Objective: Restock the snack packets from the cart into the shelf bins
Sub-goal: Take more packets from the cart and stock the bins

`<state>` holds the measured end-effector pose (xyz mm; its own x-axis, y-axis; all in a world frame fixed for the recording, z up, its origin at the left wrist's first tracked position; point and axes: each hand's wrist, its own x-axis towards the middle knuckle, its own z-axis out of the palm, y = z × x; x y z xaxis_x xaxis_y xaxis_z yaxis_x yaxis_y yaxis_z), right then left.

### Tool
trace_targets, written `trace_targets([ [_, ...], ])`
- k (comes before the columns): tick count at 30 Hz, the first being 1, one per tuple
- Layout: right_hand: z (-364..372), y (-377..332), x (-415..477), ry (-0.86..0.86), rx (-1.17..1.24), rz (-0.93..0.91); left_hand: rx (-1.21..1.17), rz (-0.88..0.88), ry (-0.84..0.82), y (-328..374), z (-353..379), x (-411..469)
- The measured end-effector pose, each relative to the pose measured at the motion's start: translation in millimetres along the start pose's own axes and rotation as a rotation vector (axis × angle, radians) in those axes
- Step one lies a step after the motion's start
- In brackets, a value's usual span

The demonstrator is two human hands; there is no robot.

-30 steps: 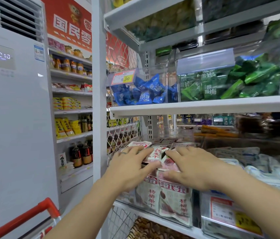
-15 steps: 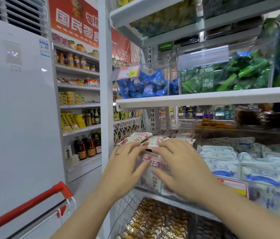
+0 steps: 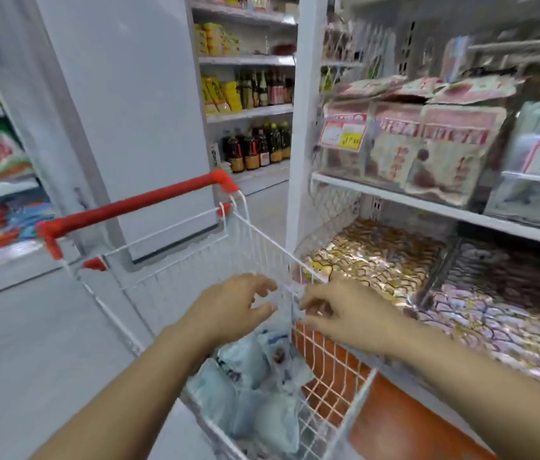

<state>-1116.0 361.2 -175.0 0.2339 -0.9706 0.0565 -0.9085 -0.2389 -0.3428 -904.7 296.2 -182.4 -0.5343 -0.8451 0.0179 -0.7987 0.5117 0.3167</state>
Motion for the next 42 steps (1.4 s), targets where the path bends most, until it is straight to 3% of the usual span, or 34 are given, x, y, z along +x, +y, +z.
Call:
trace_targets([
  [3, 35.9, -0.7, 12.6, -0.246, 0.055, -0.029, 0.055, -0.093, -0.050, -19.9, 14.3, -15.0],
  [6, 64.3, -1.8, 36.5, -0.433, -0.049, -0.035, 0.011, -0.217, 0.093, -41.7, 20.7, -20.6],
  [9, 95.8, 1.4, 72.7, -0.511, -0.096, 0.007, -0.152, -0.316, 0.223, -52.7, 20.8, -19.4],
  [18, 165.9, -14.9, 148.3, -0.265, 0.049, -0.072, -0.501, -0.396, 0.340, -58.6, 19.0, -18.8],
  [22, 170.2, -16.0, 160.4, -0.302, 0.069, -0.110, -0.650, -0.396, 0.407, -62.0, 16.7, -18.6],
  [27, 164.8, -22.8, 148.7, -0.363, 0.055, -0.219, -0.615, -0.379, 0.339, -60.3, 18.6, -19.8],
  [30, 153.6, -22.1, 146.7, -0.376, 0.035, -0.191, -0.572, -0.395, 0.306, -57.3, 18.8, -20.9],
  [34, 120.8, -17.7, 144.0, -0.274, 0.090, -0.161, -0.532, -0.408, 0.275, -52.4, 17.0, -22.7],
  [37, 85.8, -18.0, 129.0, -0.070, 0.300, -0.125, -0.564, -0.415, 0.256, -47.0, 15.7, -22.5],
  [40, 69.9, -15.1, 106.4, 0.191, 0.526, -0.048, -0.726, -0.502, 0.326, -44.6, 9.1, -24.3],
  [42, 66.8, -17.5, 92.0, 0.380, 0.550, -0.106, -0.966, -0.561, 0.338, -46.9, 4.9, -24.3],
])
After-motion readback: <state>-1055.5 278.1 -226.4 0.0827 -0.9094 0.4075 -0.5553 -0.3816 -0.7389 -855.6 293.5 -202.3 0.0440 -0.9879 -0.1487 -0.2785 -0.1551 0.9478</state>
